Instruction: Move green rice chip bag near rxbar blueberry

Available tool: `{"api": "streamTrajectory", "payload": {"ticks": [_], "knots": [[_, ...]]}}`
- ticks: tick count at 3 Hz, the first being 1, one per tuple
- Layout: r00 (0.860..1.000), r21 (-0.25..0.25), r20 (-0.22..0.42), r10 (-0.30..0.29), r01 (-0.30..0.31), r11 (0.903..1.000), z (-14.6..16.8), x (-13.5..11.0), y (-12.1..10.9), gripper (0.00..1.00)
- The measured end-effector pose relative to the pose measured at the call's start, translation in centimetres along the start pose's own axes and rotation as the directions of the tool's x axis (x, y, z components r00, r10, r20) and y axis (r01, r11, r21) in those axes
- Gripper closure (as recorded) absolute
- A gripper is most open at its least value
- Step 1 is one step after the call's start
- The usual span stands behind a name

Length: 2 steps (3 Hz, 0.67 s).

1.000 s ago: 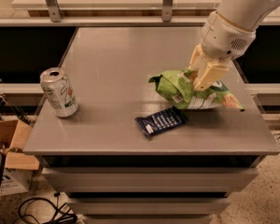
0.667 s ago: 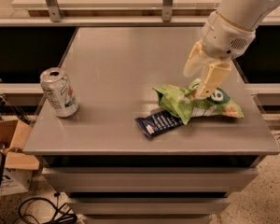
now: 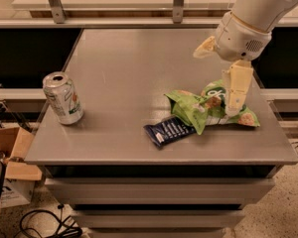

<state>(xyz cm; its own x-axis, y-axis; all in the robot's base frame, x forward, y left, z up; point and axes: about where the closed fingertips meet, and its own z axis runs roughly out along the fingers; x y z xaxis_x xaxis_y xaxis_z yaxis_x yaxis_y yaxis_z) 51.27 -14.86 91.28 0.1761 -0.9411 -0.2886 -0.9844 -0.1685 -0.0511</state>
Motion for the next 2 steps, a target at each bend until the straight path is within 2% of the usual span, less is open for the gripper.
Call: {"api": "streamTrajectory", "payload": {"ticks": [2], "knots": [[1.000, -0.007, 0.010, 0.000, 0.000, 1.0000, 0.00, 0.00, -0.11, 0.00]]}}
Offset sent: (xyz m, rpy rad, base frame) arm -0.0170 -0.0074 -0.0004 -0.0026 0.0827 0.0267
